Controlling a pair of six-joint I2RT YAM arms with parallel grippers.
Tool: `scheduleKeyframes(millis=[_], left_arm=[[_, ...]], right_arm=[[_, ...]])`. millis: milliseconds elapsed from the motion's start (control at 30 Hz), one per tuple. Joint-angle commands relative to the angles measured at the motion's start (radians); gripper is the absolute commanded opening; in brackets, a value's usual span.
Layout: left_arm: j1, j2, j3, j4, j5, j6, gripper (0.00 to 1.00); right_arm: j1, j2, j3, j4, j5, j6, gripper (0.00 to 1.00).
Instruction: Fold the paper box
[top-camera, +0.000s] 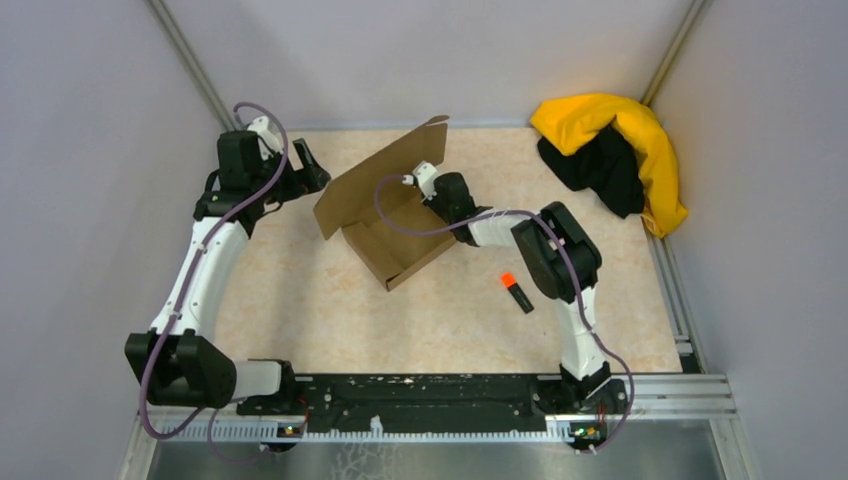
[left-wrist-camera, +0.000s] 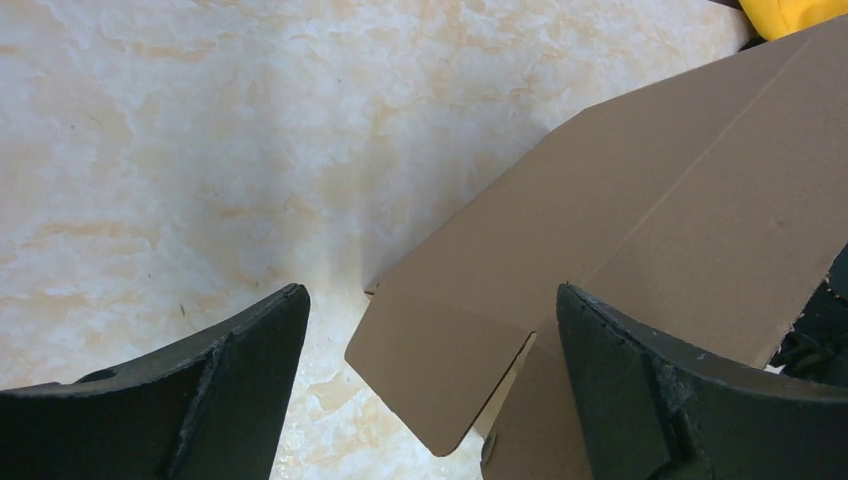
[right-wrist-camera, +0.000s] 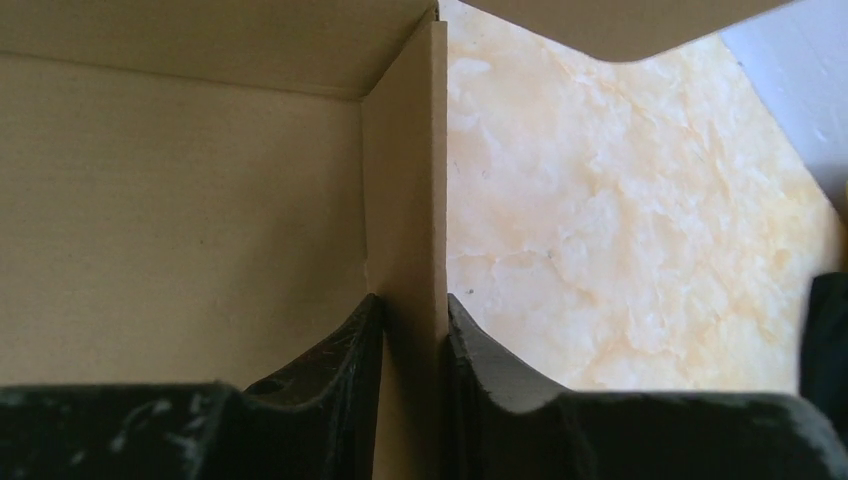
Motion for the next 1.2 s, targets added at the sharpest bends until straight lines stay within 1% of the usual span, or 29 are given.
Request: scheduleKeyframes(millis=[0,133,267,333,633,733,767,800,833,900,967,1000,1167], left_arm=[[0.017,-0.032,-0.018,0.041,0.035,-0.002,0.99],[0.024,-0.035,-0.021,0.046,0.048,-0.003,0.99],[0.028,-0.037,-0.026,0.051,0.053,-0.004,0.99],[0.03,-0.037,-0.03,0.055,0.057,-0.006,0.99],[0.031,-0.04,-0.034,0.057,0.056,-0.007,0.99],[0.031,-0.041,-0.034,0.058,0.063,-0.01,0.99],[0.032,-0.041,-0.036,0.059,0.064,-0.01,0.99],[0.032,-0.042,-0.036,0.059,0.063,-0.01,0.99],[0.031,-0.043,-0.037,0.057,0.063,-0.01,0.99],[0.031,-0.046,-0.038,0.058,0.064,-0.009,0.99],[0.032,-0.047,-0.037,0.057,0.066,-0.007,0.99],[0.032,-0.046,-0.037,0.057,0.067,-0.007,0.99],[0.033,-0.047,-0.034,0.056,0.07,-0.007,0.99]], right_arm=[[0.057,0.009,0.02,0.005,0.188,-0.069,0.22],[0.068,0.008,0.006,0.029,0.228,-0.096,0.2],[0.092,0.014,-0.024,0.095,0.312,-0.154,0.19],[0.096,0.018,-0.031,0.106,0.317,-0.163,0.19],[0.097,0.015,-0.038,0.048,0.305,-0.12,0.17],[0.097,-0.001,-0.035,0.0,0.29,-0.068,0.16],[0.097,-0.009,-0.036,-0.019,0.285,-0.042,0.21],[0.095,-0.016,-0.035,-0.043,0.272,-0.013,0.32],[0.092,-0.024,-0.035,-0.064,0.256,0.016,0.37],[0.087,-0.055,-0.052,-0.068,0.249,0.066,0.45],[0.077,-0.092,-0.07,-0.058,0.21,0.109,0.59],[0.072,-0.104,-0.068,-0.062,0.193,0.129,0.61],[0.049,-0.126,-0.023,-0.089,0.113,0.183,0.62]])
